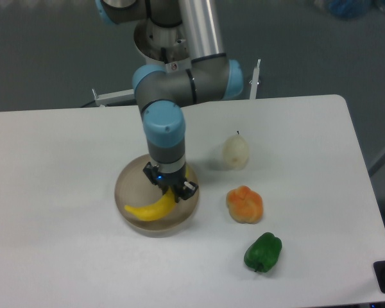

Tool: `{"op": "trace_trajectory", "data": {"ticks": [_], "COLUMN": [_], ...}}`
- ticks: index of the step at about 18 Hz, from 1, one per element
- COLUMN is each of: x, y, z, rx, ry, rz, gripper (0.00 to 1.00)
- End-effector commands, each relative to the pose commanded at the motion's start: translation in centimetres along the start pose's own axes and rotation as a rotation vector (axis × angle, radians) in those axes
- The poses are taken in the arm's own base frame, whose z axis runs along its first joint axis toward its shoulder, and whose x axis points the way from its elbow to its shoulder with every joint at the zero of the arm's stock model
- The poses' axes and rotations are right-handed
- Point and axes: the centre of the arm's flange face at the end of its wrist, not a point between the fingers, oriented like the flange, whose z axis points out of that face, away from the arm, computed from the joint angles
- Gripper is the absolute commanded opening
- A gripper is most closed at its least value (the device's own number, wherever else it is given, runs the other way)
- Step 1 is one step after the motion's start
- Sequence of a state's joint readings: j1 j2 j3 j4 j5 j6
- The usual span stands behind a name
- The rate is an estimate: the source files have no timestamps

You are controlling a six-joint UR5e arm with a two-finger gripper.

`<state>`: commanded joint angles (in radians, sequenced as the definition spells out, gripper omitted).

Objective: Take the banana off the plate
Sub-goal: 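Lift the held banana off the plate and carry it toward the orange roll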

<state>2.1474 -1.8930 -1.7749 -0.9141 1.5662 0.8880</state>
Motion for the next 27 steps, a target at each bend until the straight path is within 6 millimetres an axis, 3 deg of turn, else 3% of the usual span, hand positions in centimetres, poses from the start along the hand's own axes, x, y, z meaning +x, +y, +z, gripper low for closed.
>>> {"op": "trace_trajectory", "data": {"ticks": [4,6,15,20,27], "x": [-4.6,-6.7,-13.7,-14.8,-15.9], "y": [2.3,4.4,9.1,9.5,9.1], "z": [-2.4,-4.5,-7.5,-8.3,-7.8], "rx": [-0.024,-0.019,-0.007,-0.021,-0.028], "ry": [0.012,-0.011,-0.083,-0.116,-0.125], "rz": [0.037,0.056,0.082,0.073,0.073], "gripper": [0.38,0.38,0.38,0.38,0.38]}}
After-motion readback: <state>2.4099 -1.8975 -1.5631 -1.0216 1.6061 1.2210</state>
